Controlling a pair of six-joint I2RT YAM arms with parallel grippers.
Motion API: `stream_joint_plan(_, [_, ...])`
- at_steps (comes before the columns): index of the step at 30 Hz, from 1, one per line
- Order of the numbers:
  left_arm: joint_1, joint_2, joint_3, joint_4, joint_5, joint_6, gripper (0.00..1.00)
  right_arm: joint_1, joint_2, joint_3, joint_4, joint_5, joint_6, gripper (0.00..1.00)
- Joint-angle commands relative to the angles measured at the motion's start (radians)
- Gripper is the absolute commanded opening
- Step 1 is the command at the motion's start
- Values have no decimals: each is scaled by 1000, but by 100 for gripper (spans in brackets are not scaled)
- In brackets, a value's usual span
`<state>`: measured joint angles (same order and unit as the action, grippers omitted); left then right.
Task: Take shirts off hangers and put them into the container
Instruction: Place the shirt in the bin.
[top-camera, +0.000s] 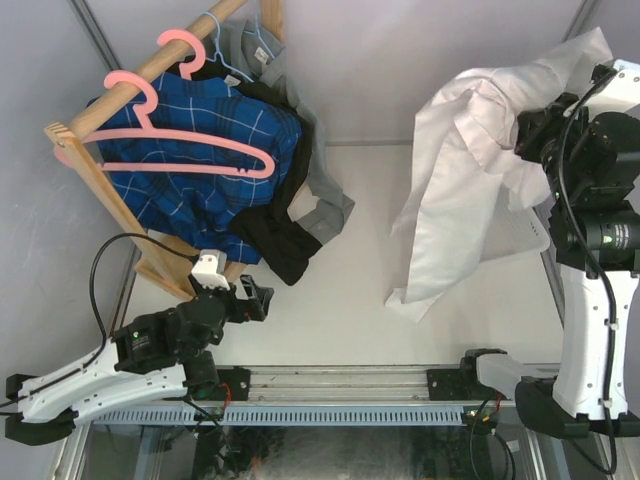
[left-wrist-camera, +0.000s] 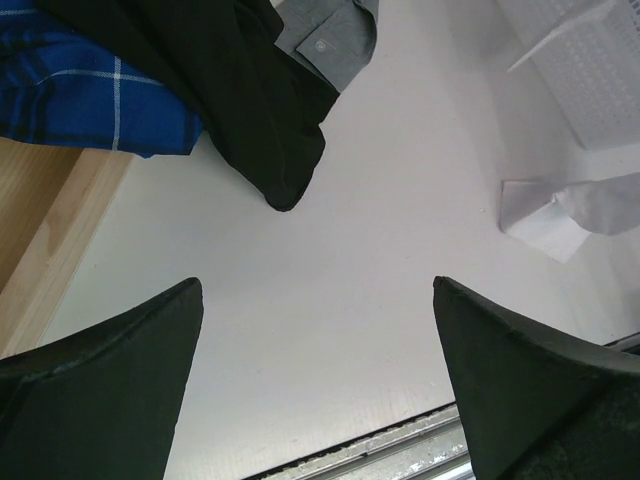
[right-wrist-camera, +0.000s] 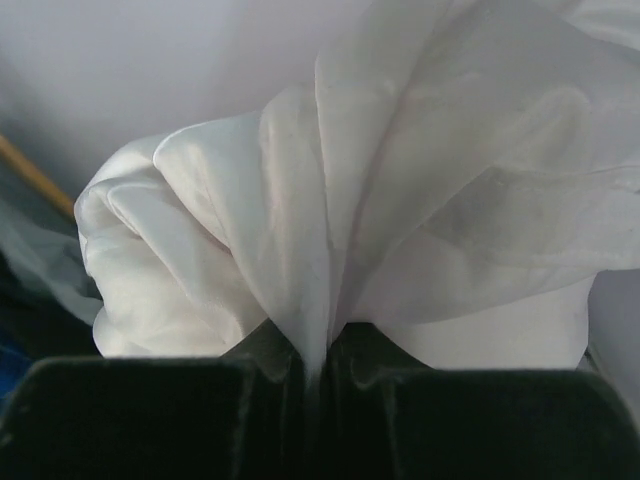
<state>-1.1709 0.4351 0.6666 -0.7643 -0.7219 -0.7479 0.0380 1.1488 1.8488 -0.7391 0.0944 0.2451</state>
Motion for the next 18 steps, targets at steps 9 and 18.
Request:
stream_joint_plan(9, [10, 3, -32, 40, 50, 22, 100, -238, 392, -374, 54, -237, -23, 0])
stream_joint_plan(18, [24, 57, -36, 84, 80, 42, 100, -247, 667, -281, 86, -235, -37, 0])
